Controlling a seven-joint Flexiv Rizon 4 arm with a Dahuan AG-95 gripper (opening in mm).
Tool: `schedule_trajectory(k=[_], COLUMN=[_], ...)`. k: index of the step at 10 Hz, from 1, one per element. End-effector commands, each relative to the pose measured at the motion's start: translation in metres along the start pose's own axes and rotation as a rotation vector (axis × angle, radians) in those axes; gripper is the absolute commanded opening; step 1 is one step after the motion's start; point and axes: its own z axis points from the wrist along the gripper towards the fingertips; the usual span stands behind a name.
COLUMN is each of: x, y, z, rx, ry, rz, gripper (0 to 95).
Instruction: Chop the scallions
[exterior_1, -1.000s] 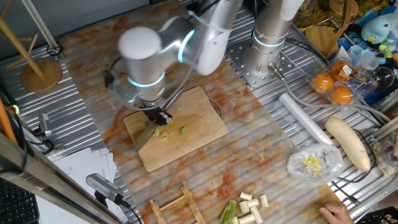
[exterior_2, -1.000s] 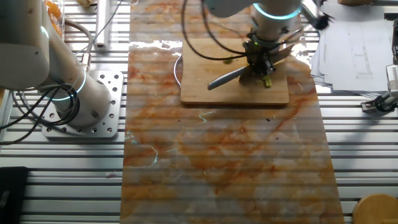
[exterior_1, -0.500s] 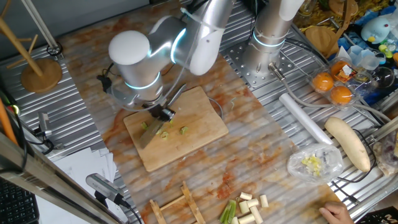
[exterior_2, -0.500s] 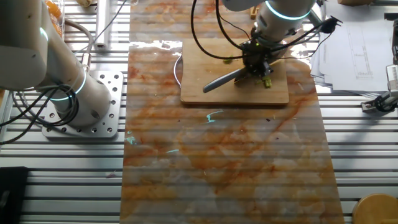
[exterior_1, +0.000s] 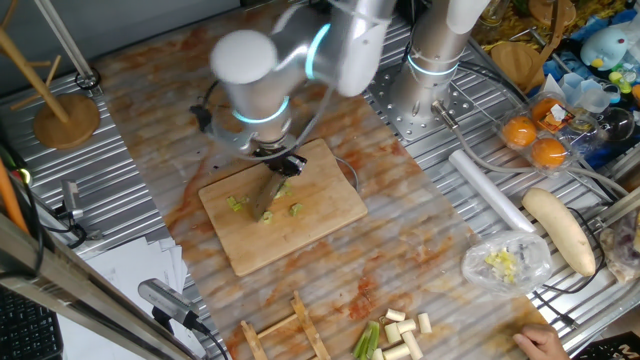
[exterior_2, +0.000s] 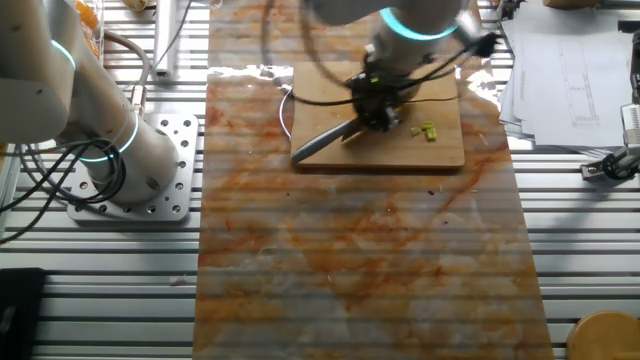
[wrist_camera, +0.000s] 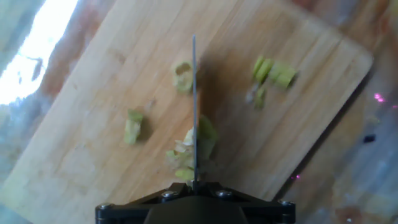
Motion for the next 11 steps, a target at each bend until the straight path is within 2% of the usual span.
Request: schedule_trajectory(k=[1, 2, 3, 6, 8, 11], x=[-0.009, -0.024, -0.033, -0.062, -0.063, -0.047], y=[-0.004, -0.016, -0.019, -0.028, -0.029, -0.021], z=[0.001, -0.002, -0.001, -0.007, -0.008, -0.003], rx=[-0.007, -0.015, -0.025, -0.02, -0.022, -0.007], ry=[0.0, 0.005, 0.001, 0.012, 0.014, 0.03], rz=[0.004, 0.005, 0.019, 0.044, 0.046, 0.006], gripper=[0.0, 0.0, 0.0, 0.0, 0.0, 0.0])
